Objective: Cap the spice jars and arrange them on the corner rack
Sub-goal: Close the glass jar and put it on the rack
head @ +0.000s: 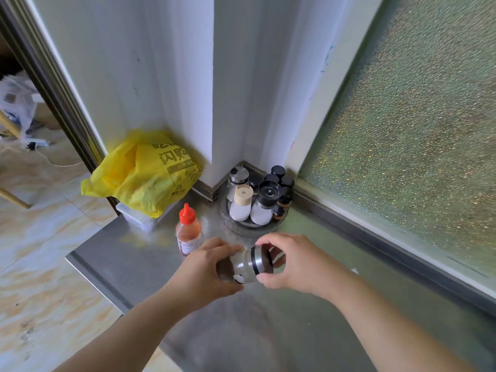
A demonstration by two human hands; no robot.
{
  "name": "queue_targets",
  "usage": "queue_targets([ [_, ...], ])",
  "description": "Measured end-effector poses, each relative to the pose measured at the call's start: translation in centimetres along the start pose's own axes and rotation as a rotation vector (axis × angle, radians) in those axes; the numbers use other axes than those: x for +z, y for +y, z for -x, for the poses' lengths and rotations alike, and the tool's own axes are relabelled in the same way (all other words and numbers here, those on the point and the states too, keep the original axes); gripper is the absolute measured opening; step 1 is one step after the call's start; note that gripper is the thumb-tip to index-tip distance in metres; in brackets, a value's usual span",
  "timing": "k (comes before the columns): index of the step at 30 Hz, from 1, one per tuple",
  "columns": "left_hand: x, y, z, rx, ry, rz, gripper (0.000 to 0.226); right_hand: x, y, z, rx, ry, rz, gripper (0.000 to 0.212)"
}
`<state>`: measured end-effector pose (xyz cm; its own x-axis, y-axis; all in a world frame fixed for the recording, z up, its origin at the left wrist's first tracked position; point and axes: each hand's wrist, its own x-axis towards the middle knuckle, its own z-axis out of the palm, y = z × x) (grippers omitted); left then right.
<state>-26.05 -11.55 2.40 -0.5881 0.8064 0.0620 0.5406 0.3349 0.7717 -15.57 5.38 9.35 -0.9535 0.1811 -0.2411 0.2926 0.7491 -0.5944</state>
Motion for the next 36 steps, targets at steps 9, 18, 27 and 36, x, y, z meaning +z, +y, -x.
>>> queue_targets([
  [9,0.8,2.2,0.5,0.03,0.02,-0.018,0.071,-0.8,0.5,1.2,0.187,0.015,-0.106,0.04],
  [18,0.6,3.1,0.0,-0.042,-0.003,0.082,0.064,-3.5,1.0,2.8,0.069,0.06,-0.081,0.05],
  [27,0.9,4.6,0.0,0.065,0.018,0.023,0.075,-3.0,0.8,2.7,0.175,0.033,-0.063,0.039],
  [36,1.4,4.8,-1.1,0.014,0.034,-0.001,0.069,-3.9,1.7,2.9,0.15,-0.085,-0.152,0.061],
])
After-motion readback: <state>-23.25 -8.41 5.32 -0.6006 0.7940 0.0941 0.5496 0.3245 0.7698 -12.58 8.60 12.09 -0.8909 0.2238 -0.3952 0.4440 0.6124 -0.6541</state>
